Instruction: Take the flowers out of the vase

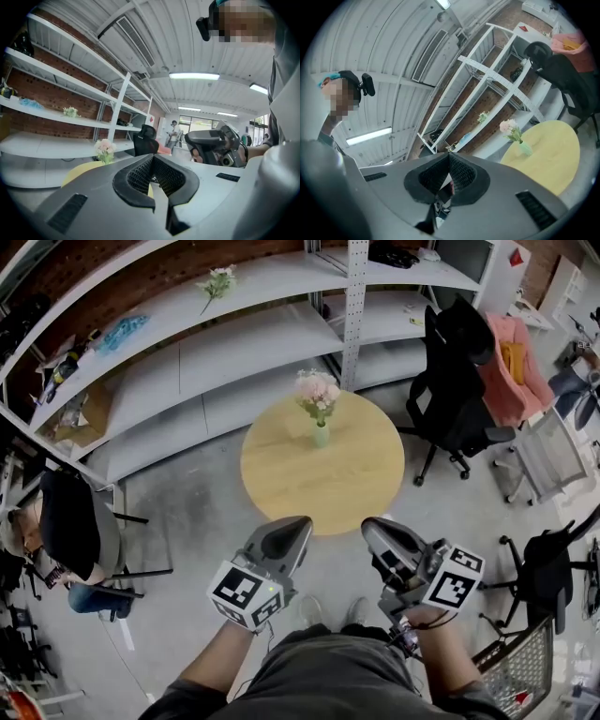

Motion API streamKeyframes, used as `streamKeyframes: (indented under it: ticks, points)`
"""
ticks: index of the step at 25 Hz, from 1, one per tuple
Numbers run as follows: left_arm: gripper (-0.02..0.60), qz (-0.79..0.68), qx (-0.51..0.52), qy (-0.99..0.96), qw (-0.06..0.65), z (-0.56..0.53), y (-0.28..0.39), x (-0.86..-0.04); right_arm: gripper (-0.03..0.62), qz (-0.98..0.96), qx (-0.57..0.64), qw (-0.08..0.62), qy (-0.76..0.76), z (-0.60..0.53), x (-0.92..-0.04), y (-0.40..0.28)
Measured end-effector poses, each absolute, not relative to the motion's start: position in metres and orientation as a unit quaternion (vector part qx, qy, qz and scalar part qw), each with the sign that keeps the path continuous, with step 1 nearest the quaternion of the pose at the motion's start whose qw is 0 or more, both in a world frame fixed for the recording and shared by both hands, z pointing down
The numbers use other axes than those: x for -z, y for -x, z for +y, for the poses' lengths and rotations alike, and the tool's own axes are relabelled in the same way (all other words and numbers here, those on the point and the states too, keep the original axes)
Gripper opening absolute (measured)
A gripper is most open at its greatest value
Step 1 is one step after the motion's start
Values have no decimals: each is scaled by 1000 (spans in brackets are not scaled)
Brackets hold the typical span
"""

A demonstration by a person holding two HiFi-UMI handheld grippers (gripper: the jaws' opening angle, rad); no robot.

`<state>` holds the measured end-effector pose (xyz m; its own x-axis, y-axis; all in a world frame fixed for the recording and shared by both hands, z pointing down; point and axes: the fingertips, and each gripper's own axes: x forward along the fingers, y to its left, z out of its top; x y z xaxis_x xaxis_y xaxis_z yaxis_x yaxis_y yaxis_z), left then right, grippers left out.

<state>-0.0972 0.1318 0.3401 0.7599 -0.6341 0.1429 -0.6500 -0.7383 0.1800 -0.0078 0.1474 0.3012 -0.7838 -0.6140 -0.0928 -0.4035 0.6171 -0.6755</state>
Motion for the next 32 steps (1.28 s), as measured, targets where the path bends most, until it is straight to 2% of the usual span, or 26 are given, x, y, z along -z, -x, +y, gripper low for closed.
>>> streamKeyframes:
  ticks: [7, 13, 16, 21, 27, 29, 32]
  points:
    - [9, -329, -55, -936, 112, 130, 111, -366, 15, 858, 395, 140, 296, 157, -348, 30]
    - [9, -337, -64, -933, 111, 111, 124, -373, 17, 852, 341, -1, 398, 153, -427, -6]
    - [9, -343, -72, -929, 117, 92, 126, -380, 17, 837, 325, -50, 438, 141, -469, -32]
    - [11, -357, -87, -921, 126, 48, 121, -399, 17, 838, 311, -55, 446, 100, -492, -46]
    - [12, -387, -113, -905, 136, -19, 102, -418, 17, 871, 237, -77, 424, 30, -478, -46]
    - [38, -396, -125, -899, 138, -42, 93, -425, 18, 882, 204, -94, 415, 7, -472, -51]
    - [117, -407, -142, -891, 142, -78, 77, -439, 21, 895, 166, -113, 399, -27, -469, -57]
